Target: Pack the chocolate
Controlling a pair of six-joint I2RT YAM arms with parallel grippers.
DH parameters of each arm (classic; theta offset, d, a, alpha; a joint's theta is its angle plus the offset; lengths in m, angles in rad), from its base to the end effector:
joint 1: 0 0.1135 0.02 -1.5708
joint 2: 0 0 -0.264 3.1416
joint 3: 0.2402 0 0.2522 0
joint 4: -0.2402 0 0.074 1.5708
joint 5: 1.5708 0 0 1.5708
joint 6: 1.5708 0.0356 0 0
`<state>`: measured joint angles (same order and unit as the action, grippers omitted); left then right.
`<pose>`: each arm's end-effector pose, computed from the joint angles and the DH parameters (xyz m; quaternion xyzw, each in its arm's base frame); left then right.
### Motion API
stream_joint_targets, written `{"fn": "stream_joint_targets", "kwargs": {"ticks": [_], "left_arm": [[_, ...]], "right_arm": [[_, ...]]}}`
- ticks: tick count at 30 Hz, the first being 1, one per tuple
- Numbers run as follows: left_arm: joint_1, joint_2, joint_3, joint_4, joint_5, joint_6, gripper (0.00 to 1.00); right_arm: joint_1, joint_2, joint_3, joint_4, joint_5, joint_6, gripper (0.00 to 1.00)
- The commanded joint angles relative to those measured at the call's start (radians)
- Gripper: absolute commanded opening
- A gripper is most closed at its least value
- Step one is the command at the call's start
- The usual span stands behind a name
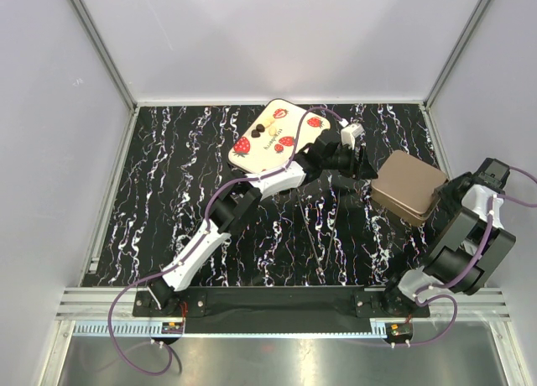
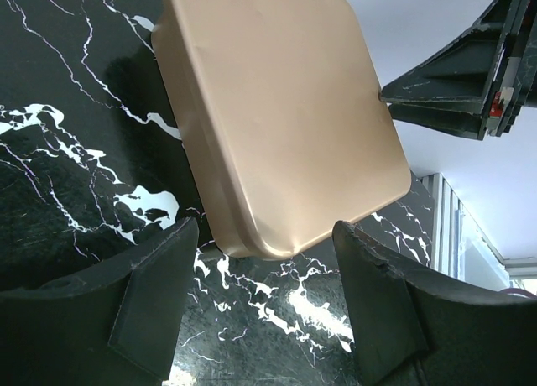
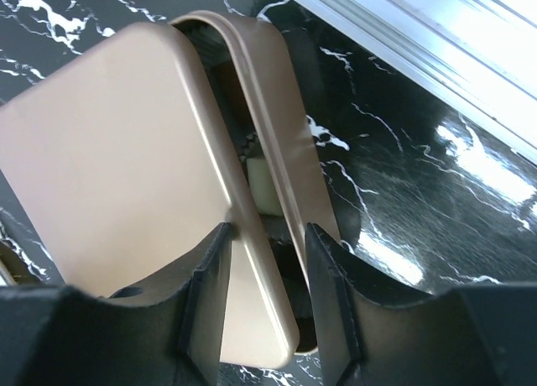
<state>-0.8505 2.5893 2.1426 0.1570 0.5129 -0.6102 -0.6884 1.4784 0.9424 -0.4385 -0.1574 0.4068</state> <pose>0.3775 -0.4567 0.1703 0.2435 0.7518 -0.5372 0.2950 0.2338 -0.1851 0.2125 0.4764 0.8256 0.0333 0.3005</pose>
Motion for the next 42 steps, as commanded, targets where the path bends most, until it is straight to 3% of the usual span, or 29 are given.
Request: {"fn": "stream_joint_targets", "kwargs": {"ticks": [1,15,26,42], "left_arm": [[-0.001,-0.021,0.043,0.029,0.0,0.03,0.71],[0.019,-0.055,-0.001,0.036,-0.011,0.023,0.71],[0.087,-0.106,-0.046,0.018,-0.056,-0.003,0.7],[0.093,-0.087,-0.044,0.085,-0.016,0.023,0.71]], "right_arm": [[-0.007,0.042,-0.004,0.01,-0.007,-0.025,0.47],[-0.007,0.071,-0.014,0.01,0.05,-0.036,0.47],[-0.005,0.114,-0.05,0.098,-0.171,-0.049,0.43],[0.142,0.126,-0.025,0.129,-0.203,-0.059,0.42]]}}
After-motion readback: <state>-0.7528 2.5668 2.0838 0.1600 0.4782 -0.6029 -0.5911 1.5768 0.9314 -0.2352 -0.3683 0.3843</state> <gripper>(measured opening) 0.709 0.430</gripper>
